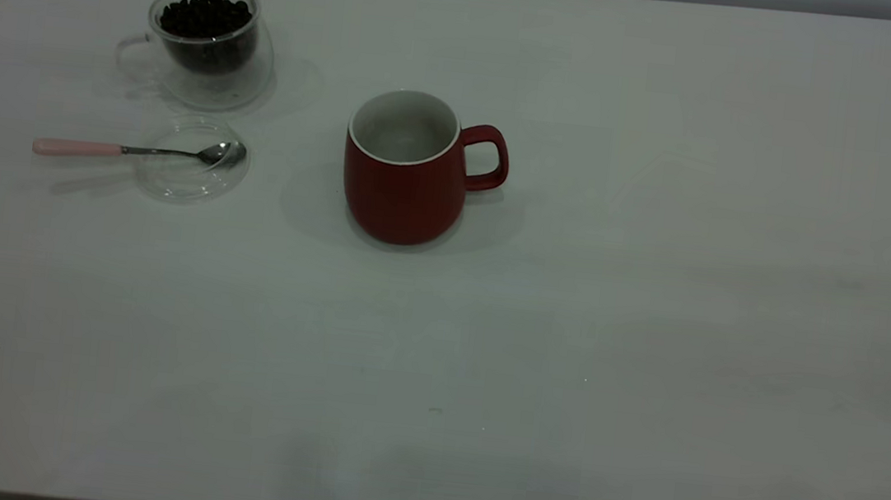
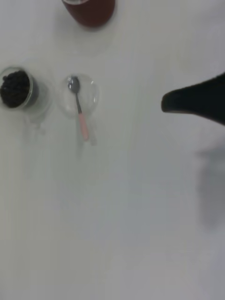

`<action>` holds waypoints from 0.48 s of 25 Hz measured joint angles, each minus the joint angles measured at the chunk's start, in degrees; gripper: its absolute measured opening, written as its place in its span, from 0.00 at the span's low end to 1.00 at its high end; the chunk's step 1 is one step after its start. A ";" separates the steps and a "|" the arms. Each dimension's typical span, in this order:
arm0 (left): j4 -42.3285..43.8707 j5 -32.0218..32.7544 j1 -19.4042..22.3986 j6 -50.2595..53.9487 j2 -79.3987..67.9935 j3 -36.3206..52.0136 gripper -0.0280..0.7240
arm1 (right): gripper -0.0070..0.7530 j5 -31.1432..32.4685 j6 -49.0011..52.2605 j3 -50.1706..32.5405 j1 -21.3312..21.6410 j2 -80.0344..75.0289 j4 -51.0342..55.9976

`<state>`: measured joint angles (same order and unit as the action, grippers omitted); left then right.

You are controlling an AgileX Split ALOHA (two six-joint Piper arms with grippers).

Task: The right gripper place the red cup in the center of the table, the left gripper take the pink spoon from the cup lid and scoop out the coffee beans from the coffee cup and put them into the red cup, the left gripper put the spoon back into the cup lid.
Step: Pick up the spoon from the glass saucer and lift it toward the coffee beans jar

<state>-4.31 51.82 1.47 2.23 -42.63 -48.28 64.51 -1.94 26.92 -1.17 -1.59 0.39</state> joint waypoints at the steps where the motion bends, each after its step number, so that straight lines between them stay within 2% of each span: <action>1: -0.93 -1.21 0.00 -0.25 -3.32 -1.43 0.83 | 0.79 0.00 0.00 0.00 0.00 0.00 0.00; 6: -7.11 -5.64 0.00 -4.83 -19.85 -7.24 0.98 | 0.79 0.00 0.00 0.00 0.00 0.00 0.00; 9: -10.71 -7.70 0.21 -7.75 -27.06 -9.01 0.99 | 0.79 0.00 0.00 0.00 0.00 0.02 0.00; 12: -13.61 -8.52 2.70 -10.45 -32.73 -9.58 0.99 | 0.79 0.00 0.00 0.00 0.00 0.02 0.00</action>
<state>-17.92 43.29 4.18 -8.22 -75.35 -57.86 64.51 -1.94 26.92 -1.17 -1.56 0.39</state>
